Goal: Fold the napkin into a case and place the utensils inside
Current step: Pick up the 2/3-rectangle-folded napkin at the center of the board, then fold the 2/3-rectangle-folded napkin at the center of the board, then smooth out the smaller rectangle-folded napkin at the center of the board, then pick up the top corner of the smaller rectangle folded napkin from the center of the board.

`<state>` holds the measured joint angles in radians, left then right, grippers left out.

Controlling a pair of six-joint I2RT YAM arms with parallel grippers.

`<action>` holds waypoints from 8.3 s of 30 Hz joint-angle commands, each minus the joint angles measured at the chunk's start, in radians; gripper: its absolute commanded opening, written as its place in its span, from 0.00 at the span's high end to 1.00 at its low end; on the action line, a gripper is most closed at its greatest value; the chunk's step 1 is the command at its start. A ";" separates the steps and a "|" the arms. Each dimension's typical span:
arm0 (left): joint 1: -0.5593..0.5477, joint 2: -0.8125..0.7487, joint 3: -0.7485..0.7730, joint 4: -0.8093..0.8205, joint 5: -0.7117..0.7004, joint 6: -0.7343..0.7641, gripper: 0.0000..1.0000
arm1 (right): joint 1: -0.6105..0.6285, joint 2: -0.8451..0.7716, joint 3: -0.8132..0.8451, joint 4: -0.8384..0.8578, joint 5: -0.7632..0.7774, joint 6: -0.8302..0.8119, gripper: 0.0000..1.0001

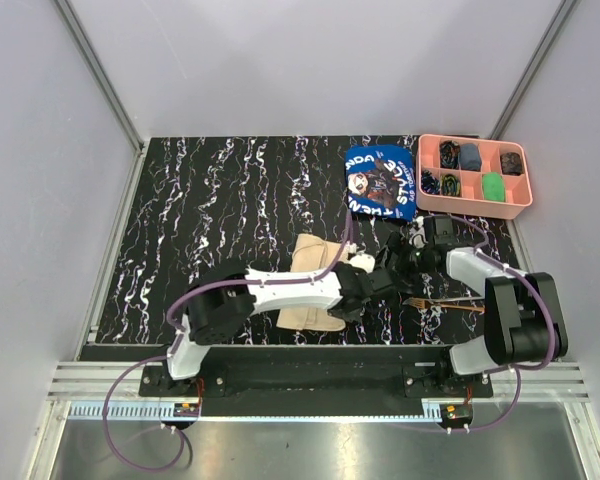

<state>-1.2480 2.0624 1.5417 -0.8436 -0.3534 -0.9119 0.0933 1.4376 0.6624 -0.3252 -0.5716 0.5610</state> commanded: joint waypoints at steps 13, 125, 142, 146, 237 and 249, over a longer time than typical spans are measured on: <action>0.039 -0.225 -0.153 0.127 0.140 0.004 1.00 | 0.094 0.240 0.068 0.380 -0.142 0.119 0.28; 0.538 -0.360 -0.738 0.818 0.481 0.145 0.83 | 0.588 0.360 0.112 0.633 0.512 1.338 1.00; 0.643 -0.645 -0.792 0.615 0.475 0.199 0.59 | 0.631 0.419 -0.038 0.942 0.612 1.403 0.94; 0.735 -0.715 -0.773 0.592 0.543 0.209 0.58 | 0.631 0.420 -0.024 0.871 0.553 1.323 0.79; 0.619 -0.458 -0.471 0.417 0.346 0.146 0.73 | 0.410 0.420 0.387 0.391 -0.131 -0.084 0.33; 0.570 -0.381 -0.381 0.345 0.248 0.176 0.65 | 0.408 0.428 0.402 0.420 -0.143 -0.056 0.85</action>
<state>-0.6514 1.6321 1.0737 -0.4641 -0.0269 -0.7578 0.4938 1.8687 1.0264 0.0460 -0.6846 0.4980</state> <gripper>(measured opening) 0.341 0.279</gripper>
